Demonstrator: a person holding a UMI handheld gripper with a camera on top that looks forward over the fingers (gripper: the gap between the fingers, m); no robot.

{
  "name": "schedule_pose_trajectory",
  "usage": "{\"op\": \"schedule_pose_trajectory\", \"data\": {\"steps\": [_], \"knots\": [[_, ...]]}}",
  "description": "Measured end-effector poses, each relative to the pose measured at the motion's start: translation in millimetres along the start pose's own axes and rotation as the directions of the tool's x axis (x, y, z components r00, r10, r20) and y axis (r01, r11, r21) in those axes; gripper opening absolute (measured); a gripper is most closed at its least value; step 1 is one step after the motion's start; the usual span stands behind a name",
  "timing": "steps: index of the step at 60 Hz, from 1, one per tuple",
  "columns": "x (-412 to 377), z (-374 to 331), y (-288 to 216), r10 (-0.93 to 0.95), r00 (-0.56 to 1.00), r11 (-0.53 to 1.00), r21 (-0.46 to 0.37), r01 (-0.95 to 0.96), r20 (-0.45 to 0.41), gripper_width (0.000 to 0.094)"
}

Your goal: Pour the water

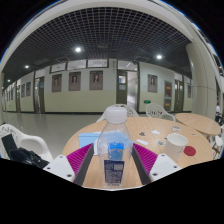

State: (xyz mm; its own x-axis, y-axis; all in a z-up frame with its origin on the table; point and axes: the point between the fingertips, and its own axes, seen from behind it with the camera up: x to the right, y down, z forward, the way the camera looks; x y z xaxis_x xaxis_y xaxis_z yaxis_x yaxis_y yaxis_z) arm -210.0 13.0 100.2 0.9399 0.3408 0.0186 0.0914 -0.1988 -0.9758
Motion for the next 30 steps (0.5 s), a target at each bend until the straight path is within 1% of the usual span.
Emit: {"op": "schedule_pose_trajectory", "data": {"steps": [3,4,5,7,8,9,12,16,17,18,19,23,24,25,28,30], "knots": [[-7,8,1,0.0,1.0,1.0,0.007,0.0,0.006,0.0761],[9,17,-2,-0.001,1.0,1.0,0.007,0.001,0.016,0.0697],[9,18,-2,0.0,1.0,1.0,0.008,0.0,0.019,0.0634],[14,21,-1,-0.001,1.0,1.0,0.009,0.001,0.005,0.0507],[15,22,1,0.003,1.0,1.0,0.007,-0.003,0.0,0.047],[18,22,0,0.012,1.0,1.0,0.014,-0.012,-0.003,0.0471],[21,28,3,0.019,1.0,0.999,0.029,-0.019,0.008,0.0426],[25,30,6,0.042,0.999,0.999,0.012,-0.042,0.022,0.0364],[5,17,4,0.048,0.999,0.999,0.009,-0.048,0.017,0.0353],[24,27,4,0.052,0.998,0.999,0.008,-0.052,0.027,0.035],[25,27,4,0.058,0.998,0.998,0.009,-0.058,0.029,0.033],[29,30,1,0.106,0.994,0.994,0.01,-0.106,0.038,0.0317],[14,24,-1,0.12,0.992,0.993,0.006,-0.12,0.036,0.0318],[25,31,-1,0.137,0.989,0.991,-0.001,-0.137,0.048,0.0318],[18,27,-4,0.221,0.974,0.975,-0.028,-0.22,0.058,0.0318],[19,28,-14,0.295,0.952,0.955,-0.027,-0.294,0.083,0.0318]]}}
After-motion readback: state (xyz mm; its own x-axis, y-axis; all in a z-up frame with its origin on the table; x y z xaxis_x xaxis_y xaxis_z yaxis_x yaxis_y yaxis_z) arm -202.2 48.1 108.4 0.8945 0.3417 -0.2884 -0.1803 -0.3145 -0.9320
